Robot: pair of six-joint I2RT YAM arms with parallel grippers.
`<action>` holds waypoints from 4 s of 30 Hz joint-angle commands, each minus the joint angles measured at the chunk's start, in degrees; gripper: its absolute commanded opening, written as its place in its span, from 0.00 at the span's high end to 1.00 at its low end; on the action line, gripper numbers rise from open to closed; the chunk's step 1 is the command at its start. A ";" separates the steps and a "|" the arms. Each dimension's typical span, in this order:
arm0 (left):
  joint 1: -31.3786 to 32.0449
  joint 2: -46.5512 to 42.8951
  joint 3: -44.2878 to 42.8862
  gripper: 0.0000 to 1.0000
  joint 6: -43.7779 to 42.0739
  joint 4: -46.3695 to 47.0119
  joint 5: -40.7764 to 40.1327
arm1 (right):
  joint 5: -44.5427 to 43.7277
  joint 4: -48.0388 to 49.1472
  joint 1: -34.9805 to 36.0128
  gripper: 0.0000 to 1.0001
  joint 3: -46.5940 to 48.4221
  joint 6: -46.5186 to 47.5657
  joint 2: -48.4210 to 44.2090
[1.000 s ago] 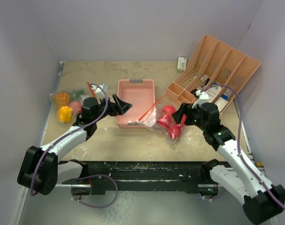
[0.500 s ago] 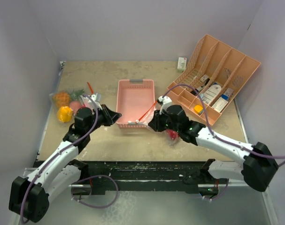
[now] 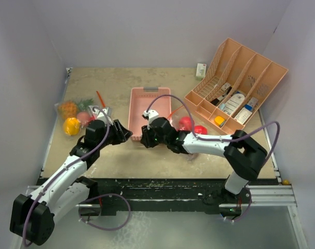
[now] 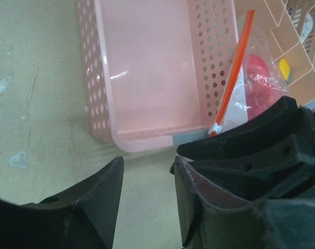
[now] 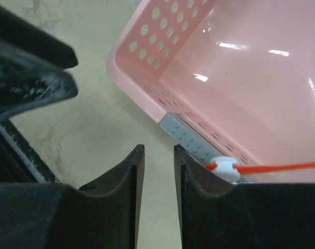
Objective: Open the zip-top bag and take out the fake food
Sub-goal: Move the bin to the center of the board.
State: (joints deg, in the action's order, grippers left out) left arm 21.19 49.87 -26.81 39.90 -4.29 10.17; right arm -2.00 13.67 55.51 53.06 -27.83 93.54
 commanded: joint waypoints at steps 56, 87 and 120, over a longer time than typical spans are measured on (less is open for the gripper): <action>0.26 -13.45 -2.93 0.01 -6.22 -10.54 -2.44 | -9.09 -2.45 -4.89 0.64 26.27 17.17 18.93; 0.29 -14.18 -0.90 0.01 -5.12 -8.14 -3.58 | -11.57 -7.62 -4.09 0.96 26.08 14.87 15.79; 0.27 -18.94 0.54 0.01 -4.35 -14.36 -3.23 | -10.24 -11.39 -12.51 0.39 70.08 16.30 41.31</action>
State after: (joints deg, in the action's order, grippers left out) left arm 21.19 31.55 -27.05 34.92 -19.70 6.66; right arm -10.44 -1.80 42.85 124.75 -14.59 141.56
